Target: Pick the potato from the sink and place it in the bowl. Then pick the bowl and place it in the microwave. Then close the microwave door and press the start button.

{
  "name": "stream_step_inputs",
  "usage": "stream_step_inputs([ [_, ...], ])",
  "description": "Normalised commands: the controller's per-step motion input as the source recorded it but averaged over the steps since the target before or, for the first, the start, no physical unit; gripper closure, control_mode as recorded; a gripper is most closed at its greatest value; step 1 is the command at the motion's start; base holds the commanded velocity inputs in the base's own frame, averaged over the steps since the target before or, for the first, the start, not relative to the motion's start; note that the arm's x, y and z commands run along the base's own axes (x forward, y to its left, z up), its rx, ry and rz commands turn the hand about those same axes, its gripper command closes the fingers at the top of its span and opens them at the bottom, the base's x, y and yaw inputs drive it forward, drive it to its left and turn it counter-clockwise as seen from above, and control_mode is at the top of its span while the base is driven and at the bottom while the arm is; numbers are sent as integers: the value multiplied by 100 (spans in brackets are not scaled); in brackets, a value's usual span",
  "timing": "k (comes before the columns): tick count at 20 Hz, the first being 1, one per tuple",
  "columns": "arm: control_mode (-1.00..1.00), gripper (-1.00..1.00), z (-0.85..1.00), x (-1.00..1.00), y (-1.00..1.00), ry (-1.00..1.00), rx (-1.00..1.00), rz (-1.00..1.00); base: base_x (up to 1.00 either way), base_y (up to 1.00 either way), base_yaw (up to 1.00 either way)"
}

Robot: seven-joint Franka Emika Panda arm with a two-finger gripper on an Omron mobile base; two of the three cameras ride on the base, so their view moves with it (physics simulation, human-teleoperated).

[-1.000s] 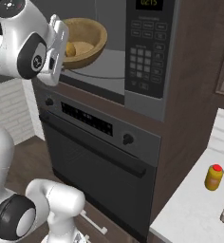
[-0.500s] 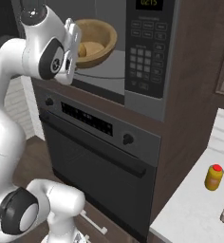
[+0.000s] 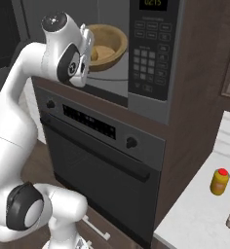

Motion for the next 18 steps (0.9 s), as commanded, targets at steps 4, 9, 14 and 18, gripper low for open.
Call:
stream_step_inputs([
  [4, -100, 100, -17, 29, -1, 1, 0, 0, 0, 0, 0],
  [9, -100, 100, -16, 32, -1, 2, 0, 0, 0, 0, 0],
  [14, -100, 100, -4, 24, -2, 2, 0, 0, 0, 0, 0],
  [18, -100, -100, -4, 21, 0, 1, 0, 0, 0, 0, 0],
])
